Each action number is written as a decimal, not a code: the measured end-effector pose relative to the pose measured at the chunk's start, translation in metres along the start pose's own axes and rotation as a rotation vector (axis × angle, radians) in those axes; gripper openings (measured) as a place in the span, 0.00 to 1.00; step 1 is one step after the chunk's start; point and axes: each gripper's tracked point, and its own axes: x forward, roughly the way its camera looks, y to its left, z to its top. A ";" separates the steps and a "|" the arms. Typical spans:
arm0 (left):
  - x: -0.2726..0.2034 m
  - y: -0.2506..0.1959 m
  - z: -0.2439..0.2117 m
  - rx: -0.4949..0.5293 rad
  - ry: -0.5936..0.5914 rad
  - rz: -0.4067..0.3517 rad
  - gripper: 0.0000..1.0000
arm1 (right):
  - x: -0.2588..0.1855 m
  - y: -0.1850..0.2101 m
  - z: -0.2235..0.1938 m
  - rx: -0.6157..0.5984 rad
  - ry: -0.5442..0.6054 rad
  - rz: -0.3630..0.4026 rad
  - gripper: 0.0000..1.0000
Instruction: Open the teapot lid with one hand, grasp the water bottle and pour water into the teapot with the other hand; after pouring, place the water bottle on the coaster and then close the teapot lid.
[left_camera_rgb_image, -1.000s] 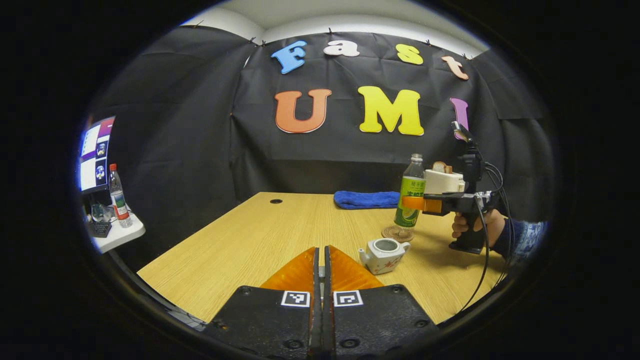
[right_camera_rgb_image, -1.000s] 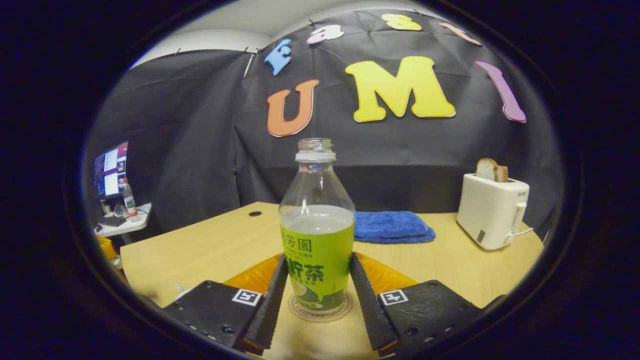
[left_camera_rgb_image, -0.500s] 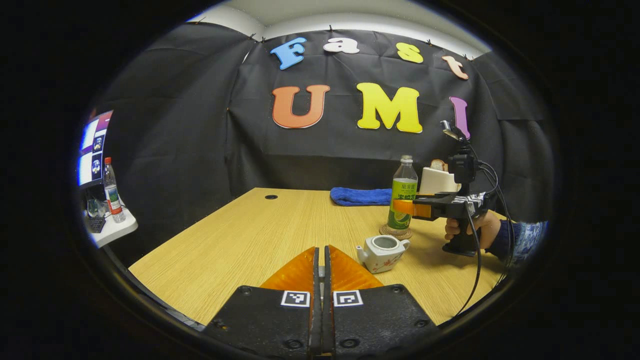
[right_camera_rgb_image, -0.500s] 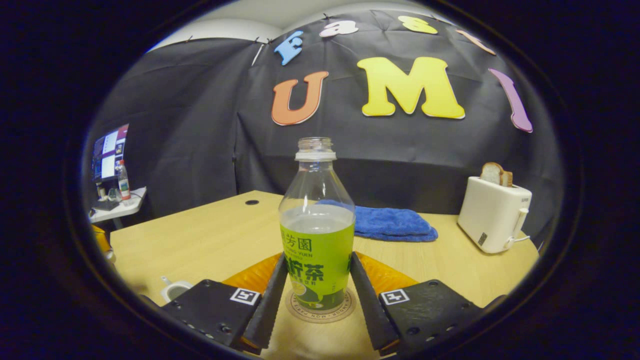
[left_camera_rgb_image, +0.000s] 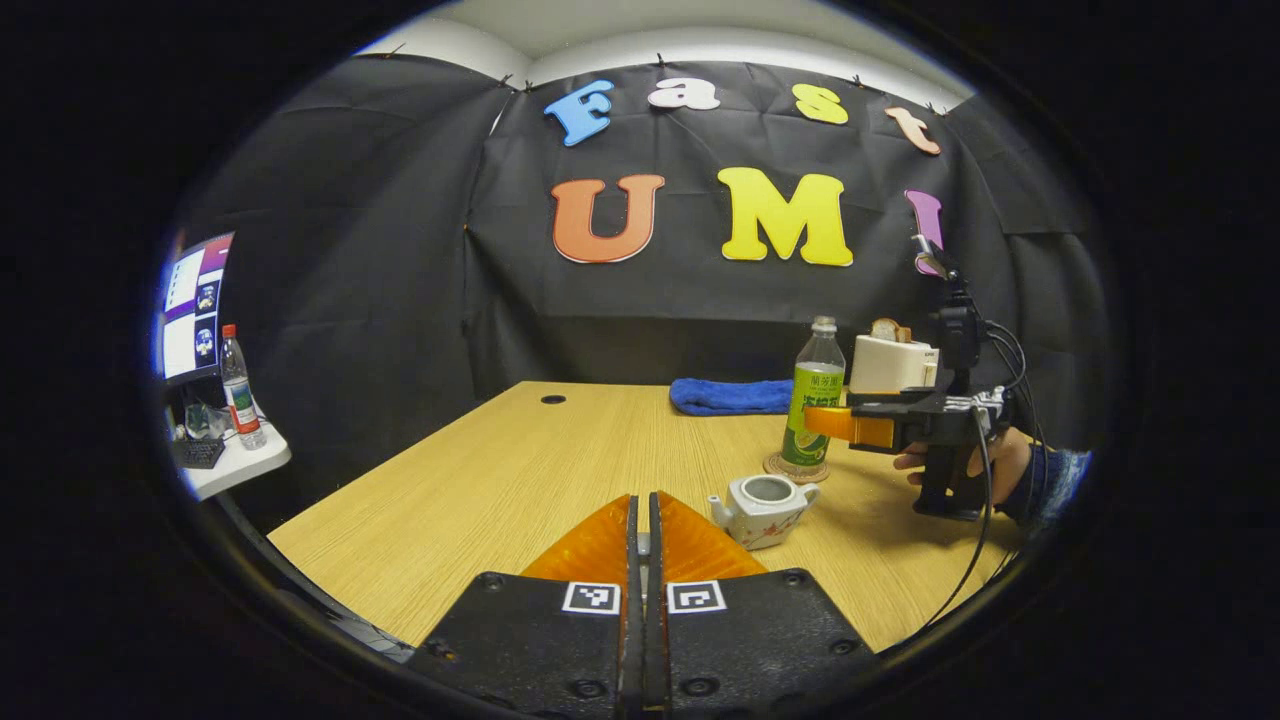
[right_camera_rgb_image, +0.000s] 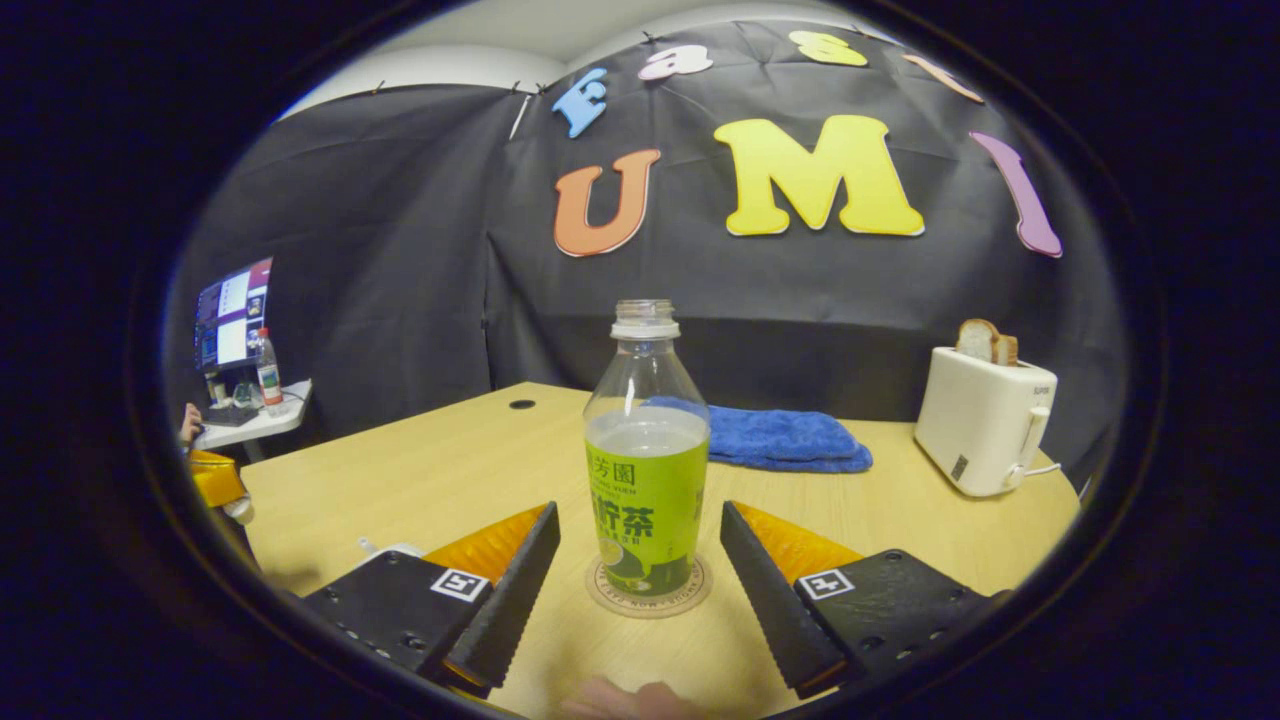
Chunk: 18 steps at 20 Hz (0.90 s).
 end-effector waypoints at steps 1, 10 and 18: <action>0.003 -0.003 0.002 -0.008 0.001 -0.006 0.03 | -0.005 -0.005 0.000 -0.003 -0.005 -0.005 0.96; 0.043 -0.047 0.016 -0.011 0.011 -0.061 0.03 | -0.085 -0.045 0.000 -0.054 -0.078 -0.071 0.98; 0.076 -0.077 0.013 0.005 0.010 -0.052 0.03 | -0.130 -0.054 -0.016 -0.039 -0.085 -0.058 0.96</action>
